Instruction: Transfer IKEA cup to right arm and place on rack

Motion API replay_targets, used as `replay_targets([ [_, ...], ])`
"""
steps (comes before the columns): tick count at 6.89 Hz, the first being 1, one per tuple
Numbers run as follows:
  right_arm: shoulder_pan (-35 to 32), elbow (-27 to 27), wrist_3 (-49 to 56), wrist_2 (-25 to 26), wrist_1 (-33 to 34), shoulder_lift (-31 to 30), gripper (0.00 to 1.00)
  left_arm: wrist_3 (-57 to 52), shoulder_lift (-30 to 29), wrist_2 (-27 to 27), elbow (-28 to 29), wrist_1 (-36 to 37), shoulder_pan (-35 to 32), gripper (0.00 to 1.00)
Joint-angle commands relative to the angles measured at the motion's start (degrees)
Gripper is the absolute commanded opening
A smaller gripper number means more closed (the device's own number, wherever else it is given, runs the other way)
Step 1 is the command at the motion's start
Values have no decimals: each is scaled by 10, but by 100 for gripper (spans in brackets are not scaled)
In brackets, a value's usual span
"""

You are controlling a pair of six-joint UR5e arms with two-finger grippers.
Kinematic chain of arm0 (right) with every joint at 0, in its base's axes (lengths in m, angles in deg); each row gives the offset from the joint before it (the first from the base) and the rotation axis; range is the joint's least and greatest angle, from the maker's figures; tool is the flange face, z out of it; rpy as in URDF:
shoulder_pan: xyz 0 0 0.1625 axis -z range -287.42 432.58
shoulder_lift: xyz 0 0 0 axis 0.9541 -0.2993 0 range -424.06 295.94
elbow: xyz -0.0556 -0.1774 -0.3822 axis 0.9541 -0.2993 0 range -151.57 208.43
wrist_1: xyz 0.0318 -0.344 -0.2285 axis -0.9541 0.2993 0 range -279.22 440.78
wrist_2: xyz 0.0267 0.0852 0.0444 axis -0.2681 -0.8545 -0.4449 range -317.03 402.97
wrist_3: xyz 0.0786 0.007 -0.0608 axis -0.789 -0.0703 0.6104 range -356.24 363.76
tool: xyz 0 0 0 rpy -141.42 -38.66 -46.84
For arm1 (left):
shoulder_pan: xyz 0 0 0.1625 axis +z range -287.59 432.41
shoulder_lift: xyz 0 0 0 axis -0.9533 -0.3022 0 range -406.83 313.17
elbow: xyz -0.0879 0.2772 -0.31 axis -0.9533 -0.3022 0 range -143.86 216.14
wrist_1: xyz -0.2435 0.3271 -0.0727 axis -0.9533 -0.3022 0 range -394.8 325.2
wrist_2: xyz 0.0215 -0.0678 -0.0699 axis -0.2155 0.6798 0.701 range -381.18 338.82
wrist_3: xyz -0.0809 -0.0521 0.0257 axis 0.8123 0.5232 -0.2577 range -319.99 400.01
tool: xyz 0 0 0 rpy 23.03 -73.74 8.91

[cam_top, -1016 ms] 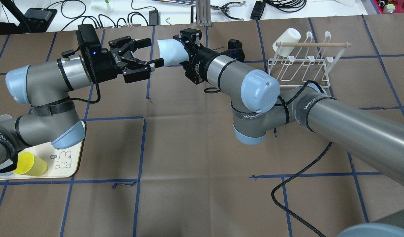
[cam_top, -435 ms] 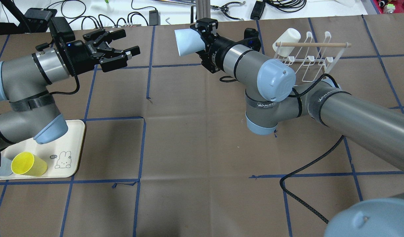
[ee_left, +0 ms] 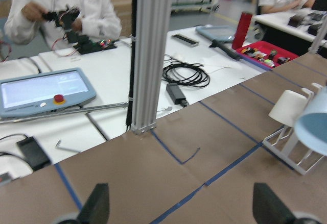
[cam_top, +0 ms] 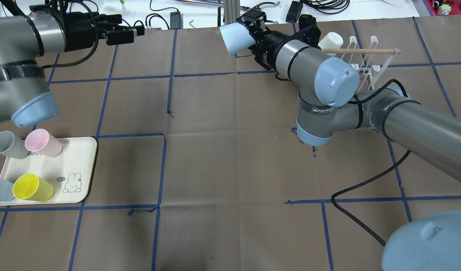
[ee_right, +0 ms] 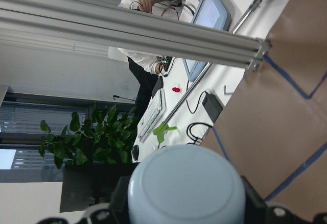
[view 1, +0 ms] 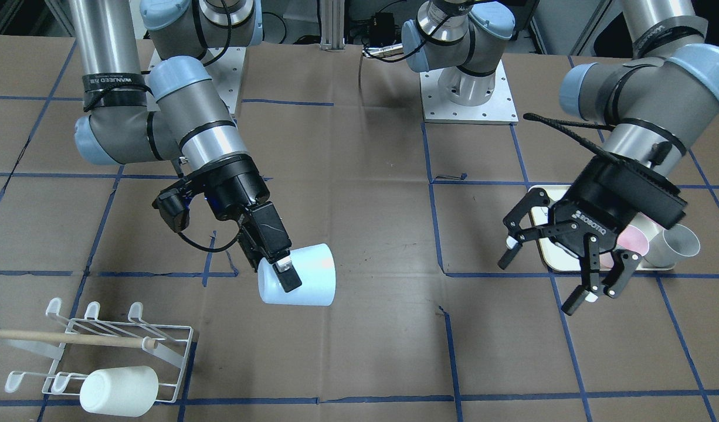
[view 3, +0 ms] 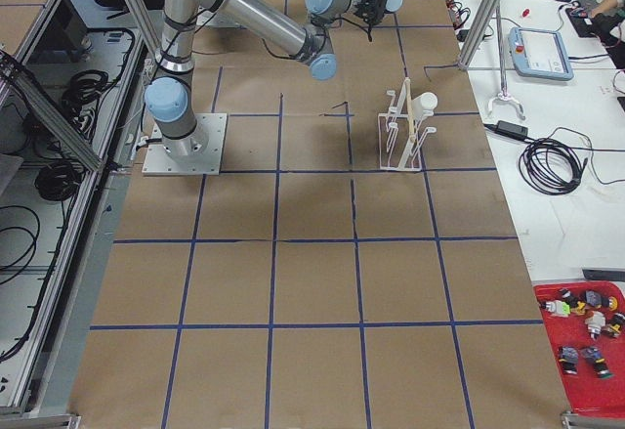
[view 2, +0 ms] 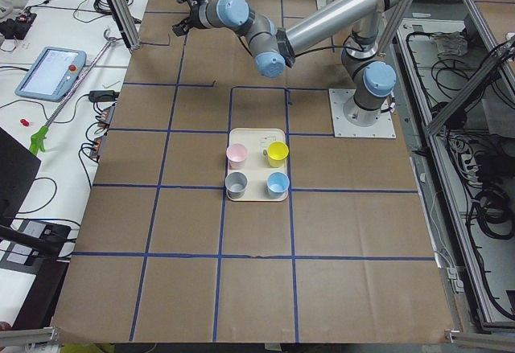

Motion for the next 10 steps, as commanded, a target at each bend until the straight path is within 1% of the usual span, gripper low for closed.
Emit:
replay_targets([
  [1, 53, 0, 194, 3, -2, -12, 22, 137, -14, -209, 141, -257, -47, 98],
  [2, 87, 0, 287, 4, -4, -14, 21, 196, -14, -281, 167, -351, -68, 98],
  [3, 114, 0, 376, 7, -18, -16, 21, 234, -7, -333, 173, -422, -92, 98],
  [4, 137, -1, 456, 24, -40, -27, 21, 270, 3, -382, 175, -475, -124, 98],
  [5, 162, -2, 530, 55, -67, -30, 21, 286, 19, -407, 174, -518, -136, 98],
  [6, 197, -14, 589, 57, -78, -26, 21, 286, 35, -407, 157, -518, -138, 99],
  [7, 220, -40, 633, 53, -92, -19, 21, 281, 42, -406, 145, -512, -139, 99],
  [8, 237, -66, 708, 53, -113, -1, 21, 281, 50, -403, 137, -505, -140, 99],
  [9, 257, -93, 744, 51, -114, 31, 21, 280, 56, -401, 133, -502, -140, 99],
  [10, 261, -129, 746, 49, -114, 69, 21, 280, 58, -400, 135, -502, -141, 99],
])
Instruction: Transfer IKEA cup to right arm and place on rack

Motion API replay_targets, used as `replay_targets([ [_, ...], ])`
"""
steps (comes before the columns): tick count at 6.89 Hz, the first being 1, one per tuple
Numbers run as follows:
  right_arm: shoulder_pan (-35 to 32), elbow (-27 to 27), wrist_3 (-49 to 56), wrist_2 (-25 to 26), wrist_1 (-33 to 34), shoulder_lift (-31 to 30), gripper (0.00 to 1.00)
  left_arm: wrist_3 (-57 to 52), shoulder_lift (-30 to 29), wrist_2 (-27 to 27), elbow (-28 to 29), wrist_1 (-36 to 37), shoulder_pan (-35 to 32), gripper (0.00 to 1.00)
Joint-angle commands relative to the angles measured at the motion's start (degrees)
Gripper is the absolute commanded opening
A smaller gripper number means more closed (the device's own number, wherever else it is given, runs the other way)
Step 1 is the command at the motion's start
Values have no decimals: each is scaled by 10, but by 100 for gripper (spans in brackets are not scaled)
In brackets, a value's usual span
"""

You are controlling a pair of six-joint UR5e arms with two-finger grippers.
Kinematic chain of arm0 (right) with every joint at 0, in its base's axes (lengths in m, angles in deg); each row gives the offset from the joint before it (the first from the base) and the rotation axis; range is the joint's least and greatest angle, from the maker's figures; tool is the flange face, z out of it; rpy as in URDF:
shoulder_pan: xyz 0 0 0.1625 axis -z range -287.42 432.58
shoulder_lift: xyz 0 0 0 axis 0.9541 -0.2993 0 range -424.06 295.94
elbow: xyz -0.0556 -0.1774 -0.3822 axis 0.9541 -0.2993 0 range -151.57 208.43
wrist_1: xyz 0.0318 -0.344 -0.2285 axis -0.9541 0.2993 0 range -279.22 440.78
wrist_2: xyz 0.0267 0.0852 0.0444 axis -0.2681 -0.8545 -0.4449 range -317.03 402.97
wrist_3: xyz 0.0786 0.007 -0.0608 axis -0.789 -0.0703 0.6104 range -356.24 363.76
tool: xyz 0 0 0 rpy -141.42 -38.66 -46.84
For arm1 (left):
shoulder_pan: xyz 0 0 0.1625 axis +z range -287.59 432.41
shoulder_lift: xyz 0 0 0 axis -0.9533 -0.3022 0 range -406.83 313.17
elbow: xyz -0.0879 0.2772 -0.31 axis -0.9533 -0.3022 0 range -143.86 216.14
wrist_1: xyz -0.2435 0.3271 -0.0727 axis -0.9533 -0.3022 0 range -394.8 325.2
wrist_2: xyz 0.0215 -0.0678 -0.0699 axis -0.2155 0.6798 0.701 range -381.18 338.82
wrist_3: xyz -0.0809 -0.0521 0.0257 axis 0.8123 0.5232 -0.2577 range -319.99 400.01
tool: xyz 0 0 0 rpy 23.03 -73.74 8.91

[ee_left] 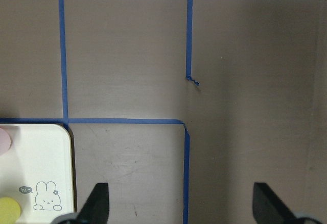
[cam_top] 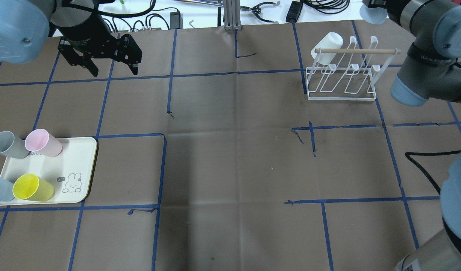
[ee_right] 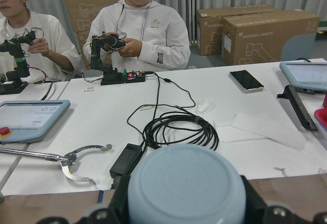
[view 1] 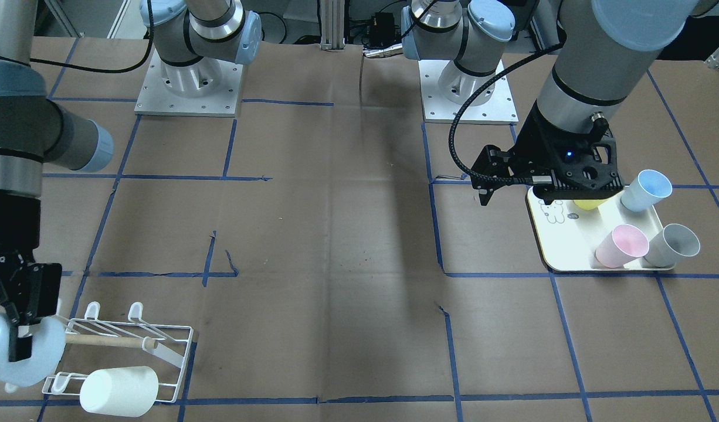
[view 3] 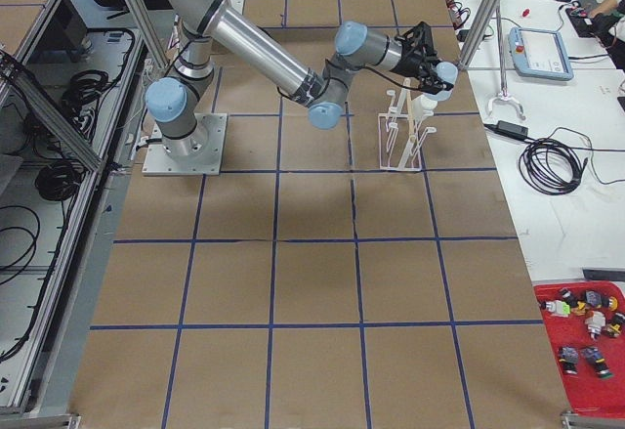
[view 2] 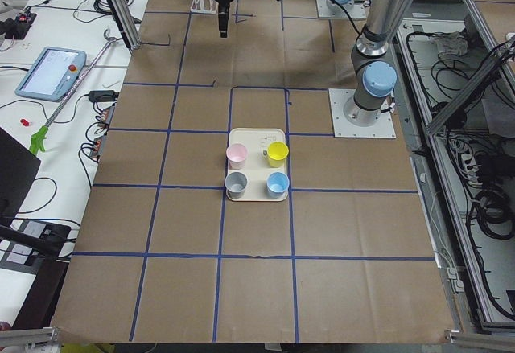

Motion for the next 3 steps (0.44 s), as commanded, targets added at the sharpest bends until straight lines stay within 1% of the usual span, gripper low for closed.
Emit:
replay_targets([
  [1, 17, -60, 32, -2, -1, 69, 21, -2, 11, 1, -5, 2, -1, 99],
  [3, 18, -45, 40, 2, 3, 81, 21, 0, 16, 1, -13, 2, -1, 99],
])
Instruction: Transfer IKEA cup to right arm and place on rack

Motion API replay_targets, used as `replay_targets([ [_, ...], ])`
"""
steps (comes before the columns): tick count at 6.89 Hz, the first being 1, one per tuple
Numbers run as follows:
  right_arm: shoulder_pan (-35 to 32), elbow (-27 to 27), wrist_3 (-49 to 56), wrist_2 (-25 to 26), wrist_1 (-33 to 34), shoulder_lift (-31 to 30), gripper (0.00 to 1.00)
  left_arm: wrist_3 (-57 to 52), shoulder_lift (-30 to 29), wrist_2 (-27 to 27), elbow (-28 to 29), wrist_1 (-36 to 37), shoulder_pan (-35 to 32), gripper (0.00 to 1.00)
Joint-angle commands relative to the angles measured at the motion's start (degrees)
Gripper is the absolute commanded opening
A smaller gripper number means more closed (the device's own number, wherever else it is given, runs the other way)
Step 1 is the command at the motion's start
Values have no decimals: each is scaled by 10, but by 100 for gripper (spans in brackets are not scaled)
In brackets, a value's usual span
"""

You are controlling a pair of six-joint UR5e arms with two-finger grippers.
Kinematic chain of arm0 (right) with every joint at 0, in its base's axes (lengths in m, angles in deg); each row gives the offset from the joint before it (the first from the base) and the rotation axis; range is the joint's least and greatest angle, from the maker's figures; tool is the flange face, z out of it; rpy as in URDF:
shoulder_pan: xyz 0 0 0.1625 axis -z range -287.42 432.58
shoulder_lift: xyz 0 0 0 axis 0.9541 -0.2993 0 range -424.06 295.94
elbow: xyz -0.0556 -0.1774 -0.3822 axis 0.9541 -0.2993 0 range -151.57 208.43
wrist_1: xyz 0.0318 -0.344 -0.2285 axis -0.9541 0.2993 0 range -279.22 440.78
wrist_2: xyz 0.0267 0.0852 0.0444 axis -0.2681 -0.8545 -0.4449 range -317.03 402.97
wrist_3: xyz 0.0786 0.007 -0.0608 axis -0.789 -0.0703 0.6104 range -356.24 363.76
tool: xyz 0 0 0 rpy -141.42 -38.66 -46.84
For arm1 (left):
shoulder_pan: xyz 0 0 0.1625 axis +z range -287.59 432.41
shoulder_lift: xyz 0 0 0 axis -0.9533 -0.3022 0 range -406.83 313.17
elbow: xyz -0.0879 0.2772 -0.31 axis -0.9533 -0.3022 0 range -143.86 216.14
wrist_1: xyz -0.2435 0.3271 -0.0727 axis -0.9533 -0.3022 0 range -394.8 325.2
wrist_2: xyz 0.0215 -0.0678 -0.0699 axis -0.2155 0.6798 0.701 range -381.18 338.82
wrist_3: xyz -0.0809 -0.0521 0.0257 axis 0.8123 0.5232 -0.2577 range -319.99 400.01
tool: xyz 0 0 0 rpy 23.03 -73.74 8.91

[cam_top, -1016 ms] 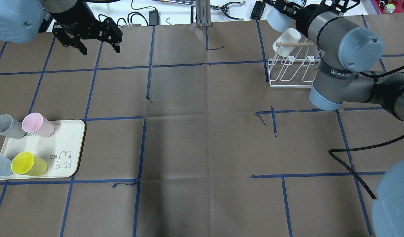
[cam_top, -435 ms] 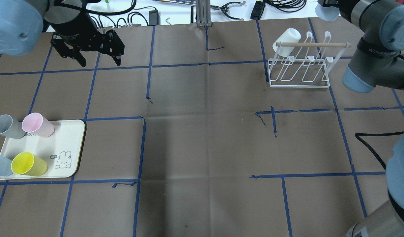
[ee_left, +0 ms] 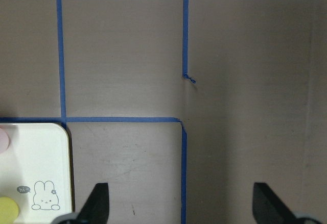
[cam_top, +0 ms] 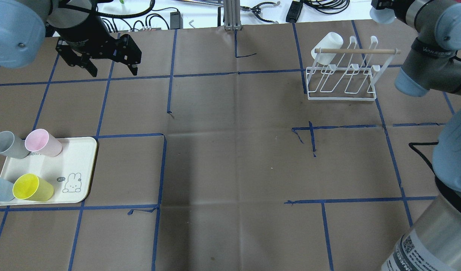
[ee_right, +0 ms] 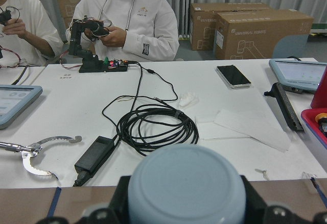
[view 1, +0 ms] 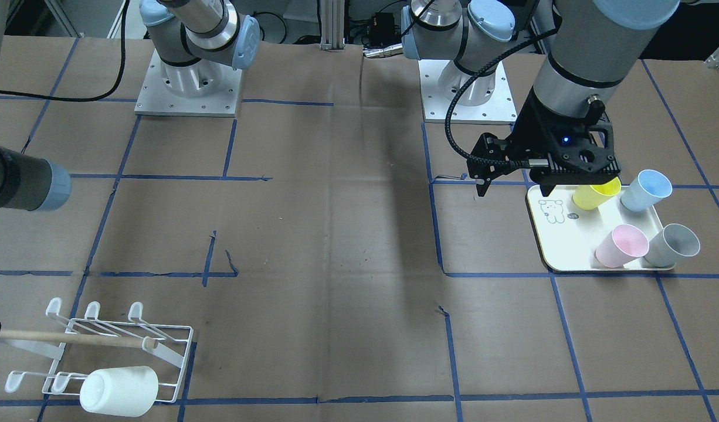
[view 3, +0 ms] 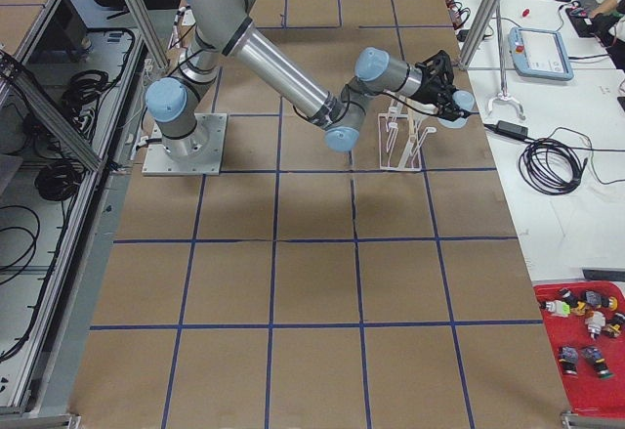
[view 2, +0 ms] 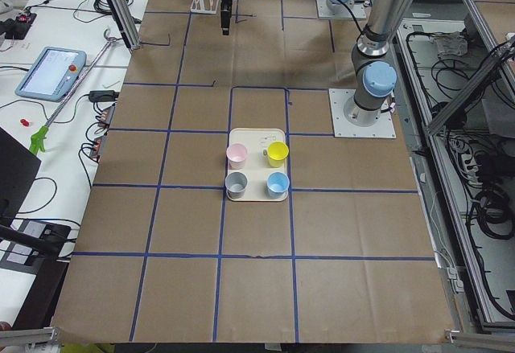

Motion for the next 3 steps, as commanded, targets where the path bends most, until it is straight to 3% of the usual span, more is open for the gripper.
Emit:
replay_targets([
  [1, 1, 32, 4, 6, 7, 6, 20, 3, 6, 1, -5, 1, 0, 99],
  [3, -1, 56, 1, 6, 21, 1, 19, 4, 7, 1, -6, 1, 0, 99],
])
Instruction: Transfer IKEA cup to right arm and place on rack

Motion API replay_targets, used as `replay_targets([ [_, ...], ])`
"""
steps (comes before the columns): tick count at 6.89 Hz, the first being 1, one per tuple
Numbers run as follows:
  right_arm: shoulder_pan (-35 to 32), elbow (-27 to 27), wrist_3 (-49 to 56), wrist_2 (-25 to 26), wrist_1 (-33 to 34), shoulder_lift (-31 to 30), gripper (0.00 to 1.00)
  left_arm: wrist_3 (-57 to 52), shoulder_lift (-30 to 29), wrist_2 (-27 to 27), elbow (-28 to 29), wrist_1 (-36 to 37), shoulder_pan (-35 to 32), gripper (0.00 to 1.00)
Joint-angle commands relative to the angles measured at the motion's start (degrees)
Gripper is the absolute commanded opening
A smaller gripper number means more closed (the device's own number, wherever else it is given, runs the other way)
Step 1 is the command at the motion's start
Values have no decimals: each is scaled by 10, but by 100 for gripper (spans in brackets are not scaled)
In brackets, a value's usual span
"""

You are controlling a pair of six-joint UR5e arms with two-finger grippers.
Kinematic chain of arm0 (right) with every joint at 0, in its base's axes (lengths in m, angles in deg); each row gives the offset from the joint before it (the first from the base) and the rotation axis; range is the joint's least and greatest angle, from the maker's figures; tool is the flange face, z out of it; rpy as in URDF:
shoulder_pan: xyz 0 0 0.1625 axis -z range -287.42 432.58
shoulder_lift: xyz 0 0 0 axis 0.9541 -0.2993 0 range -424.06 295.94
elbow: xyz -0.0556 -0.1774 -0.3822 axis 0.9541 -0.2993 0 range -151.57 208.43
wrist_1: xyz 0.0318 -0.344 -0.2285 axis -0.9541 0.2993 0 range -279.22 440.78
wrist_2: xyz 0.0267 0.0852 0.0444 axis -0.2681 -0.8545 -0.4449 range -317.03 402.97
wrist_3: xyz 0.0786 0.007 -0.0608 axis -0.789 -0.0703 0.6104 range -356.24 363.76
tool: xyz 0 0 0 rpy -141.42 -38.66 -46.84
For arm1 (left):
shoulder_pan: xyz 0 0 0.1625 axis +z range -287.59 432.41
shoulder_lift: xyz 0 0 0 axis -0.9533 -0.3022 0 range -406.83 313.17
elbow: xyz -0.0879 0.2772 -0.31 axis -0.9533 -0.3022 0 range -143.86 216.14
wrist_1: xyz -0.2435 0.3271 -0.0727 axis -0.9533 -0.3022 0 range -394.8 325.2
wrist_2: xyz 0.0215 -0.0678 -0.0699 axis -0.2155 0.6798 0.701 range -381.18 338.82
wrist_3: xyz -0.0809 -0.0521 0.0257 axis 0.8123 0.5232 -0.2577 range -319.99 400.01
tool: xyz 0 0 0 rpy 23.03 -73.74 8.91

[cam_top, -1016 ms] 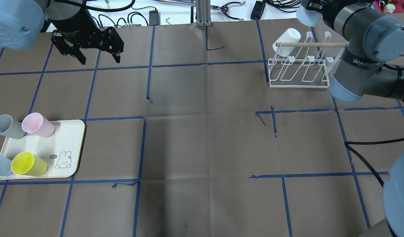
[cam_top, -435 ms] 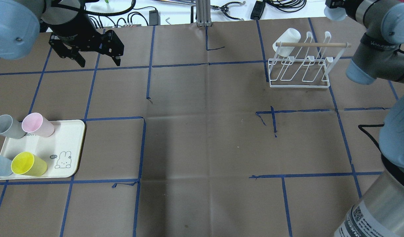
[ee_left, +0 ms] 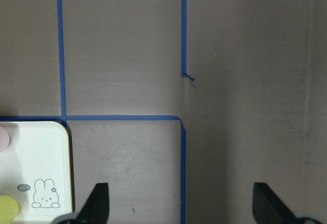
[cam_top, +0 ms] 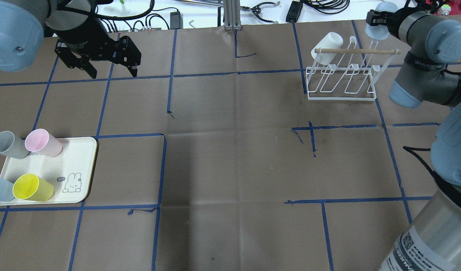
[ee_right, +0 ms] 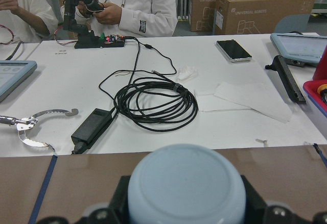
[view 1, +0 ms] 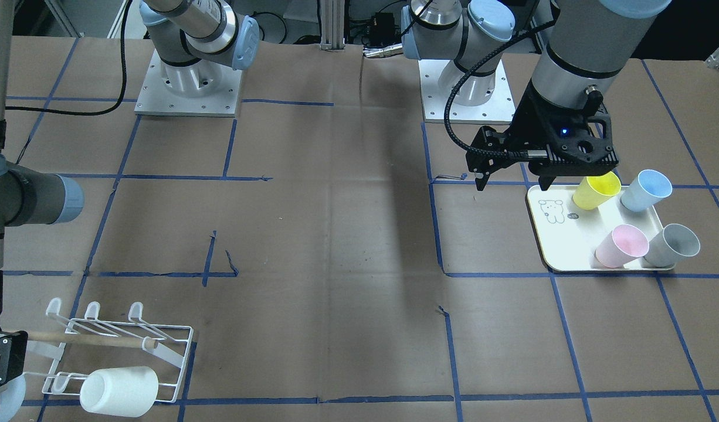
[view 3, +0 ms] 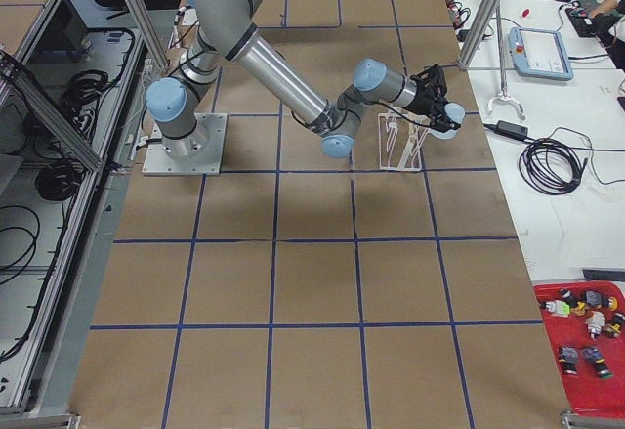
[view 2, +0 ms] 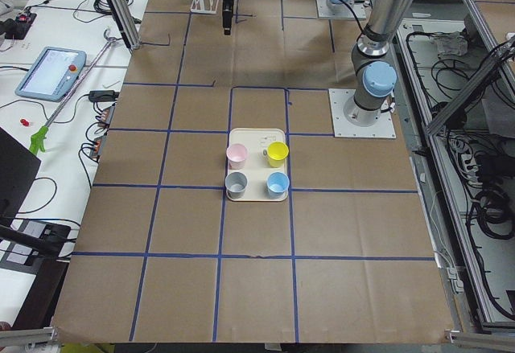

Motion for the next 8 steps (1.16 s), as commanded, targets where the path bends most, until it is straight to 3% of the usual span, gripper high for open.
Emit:
replay_targets([
  [1, -1, 25, -2, 1, 8, -7, 19, 1, 0, 1, -1, 0, 0, 99],
  [4, 0, 54, -2, 1, 6, -26, 20, 2, -5, 3, 0, 2, 0, 99],
  [5, 0, 52, 0, -1, 6, -26, 56, 2, -5, 3, 1, 3, 0, 99],
  [6, 0, 52, -1, 1, 4, -26, 99, 2, -5, 3, 1, 3, 0, 99],
  [8, 0, 51, -7, 2, 1, -26, 100, 2, -4, 4, 1, 4, -1, 99],
])
